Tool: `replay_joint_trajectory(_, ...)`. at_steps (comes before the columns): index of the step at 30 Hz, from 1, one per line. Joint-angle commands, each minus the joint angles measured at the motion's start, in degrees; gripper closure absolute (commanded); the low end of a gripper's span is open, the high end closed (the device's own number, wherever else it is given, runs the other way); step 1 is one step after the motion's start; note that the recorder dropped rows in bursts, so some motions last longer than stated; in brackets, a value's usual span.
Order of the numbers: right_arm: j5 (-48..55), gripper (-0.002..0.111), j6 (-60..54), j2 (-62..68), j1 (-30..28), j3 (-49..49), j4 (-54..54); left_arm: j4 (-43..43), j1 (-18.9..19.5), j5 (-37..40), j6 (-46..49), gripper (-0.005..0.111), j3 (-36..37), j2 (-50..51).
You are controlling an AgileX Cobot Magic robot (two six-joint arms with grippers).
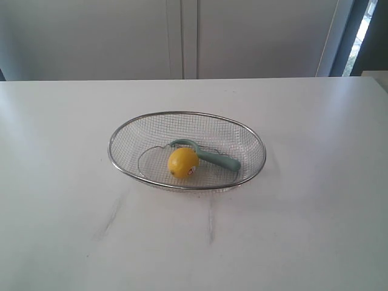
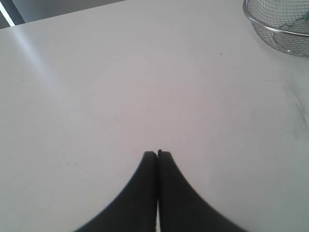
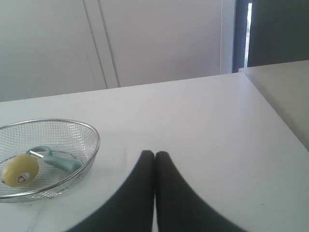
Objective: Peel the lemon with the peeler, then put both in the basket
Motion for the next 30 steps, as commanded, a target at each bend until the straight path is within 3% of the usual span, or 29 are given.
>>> replay_joint_trajectory(1, -5.01, 0.108, 0.28, -0.31, -0.18, 3.3, -0.35, -0.1, 0.26, 0.15, -0.12, 0.107, 0.33, -0.19)
replay_joint_trajectory(12, -12.05, 0.108, 1.73, -0.31, -0.18, 21.6, 1.22, -0.1, 0.26, 0.15, -0.12, 0.107, 0.33, -0.19)
replay_joint_trajectory(15, -20.75, 0.108, 2.05, -0.31, -0.18, 21.9, 2.69, -0.1, 0.26, 0.15, -0.12, 0.107, 0.33, -0.19)
replay_joint_trajectory(21, -21.62, 0.108, 2.05, -0.31, -0.39, 21.9, 7.71, -0.1, 0.26, 0.15, -0.12, 0.107, 0.33, -0.19)
replay_joint_trajectory(30, -21.49, 0.108, 2.05, -0.31, -10.39, 21.9, 8.05, -0.1, 0.26, 0.15, -0.12, 0.107, 0.33, -0.19)
